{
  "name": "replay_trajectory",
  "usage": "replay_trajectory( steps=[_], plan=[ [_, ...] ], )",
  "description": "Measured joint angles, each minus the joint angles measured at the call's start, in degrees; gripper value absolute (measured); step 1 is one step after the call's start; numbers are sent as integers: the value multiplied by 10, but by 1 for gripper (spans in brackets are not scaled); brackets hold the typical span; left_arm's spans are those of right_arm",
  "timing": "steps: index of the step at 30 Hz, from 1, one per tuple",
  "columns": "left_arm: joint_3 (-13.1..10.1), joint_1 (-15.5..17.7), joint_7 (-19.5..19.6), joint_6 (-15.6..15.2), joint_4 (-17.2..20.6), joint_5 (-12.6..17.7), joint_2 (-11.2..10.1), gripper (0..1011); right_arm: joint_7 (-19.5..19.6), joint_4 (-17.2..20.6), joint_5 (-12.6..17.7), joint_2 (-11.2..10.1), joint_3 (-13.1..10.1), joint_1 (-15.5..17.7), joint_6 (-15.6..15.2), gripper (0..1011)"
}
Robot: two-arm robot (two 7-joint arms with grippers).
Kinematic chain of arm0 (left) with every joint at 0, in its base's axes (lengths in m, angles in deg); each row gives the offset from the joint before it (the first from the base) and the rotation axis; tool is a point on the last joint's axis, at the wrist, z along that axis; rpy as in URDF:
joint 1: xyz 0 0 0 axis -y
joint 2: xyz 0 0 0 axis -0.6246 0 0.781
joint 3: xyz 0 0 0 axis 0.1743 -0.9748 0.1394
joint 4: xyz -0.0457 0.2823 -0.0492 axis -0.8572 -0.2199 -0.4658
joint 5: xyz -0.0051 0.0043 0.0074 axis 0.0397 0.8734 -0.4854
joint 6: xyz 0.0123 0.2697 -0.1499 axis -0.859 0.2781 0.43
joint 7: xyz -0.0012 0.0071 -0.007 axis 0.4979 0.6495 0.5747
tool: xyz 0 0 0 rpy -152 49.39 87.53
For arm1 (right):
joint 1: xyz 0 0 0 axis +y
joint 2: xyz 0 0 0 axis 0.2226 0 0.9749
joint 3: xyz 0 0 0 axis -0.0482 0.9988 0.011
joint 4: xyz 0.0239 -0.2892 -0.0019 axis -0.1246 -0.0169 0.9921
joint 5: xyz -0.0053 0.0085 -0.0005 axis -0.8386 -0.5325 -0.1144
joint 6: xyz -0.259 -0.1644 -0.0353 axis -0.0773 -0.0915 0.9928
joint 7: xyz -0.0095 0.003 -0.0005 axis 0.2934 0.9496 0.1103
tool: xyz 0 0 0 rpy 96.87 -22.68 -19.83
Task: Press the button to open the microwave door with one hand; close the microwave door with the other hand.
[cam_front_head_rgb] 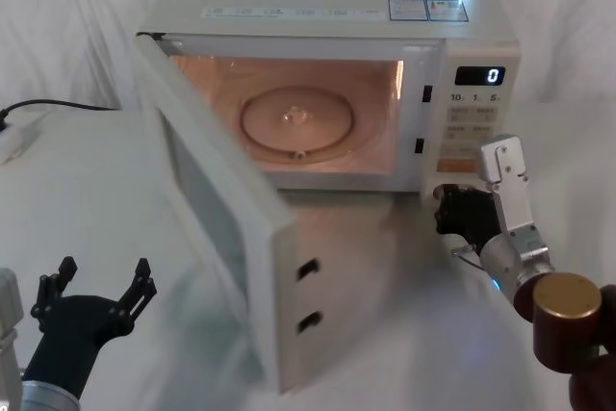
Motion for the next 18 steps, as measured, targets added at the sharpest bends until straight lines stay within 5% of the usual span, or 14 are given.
replay_trajectory(
  steps=[18],
  plan=[
    [0, 0, 0, 0, 0, 0, 0, 1001, -15, 131, 8, -20, 2, 83, -42, 0]
  ],
)
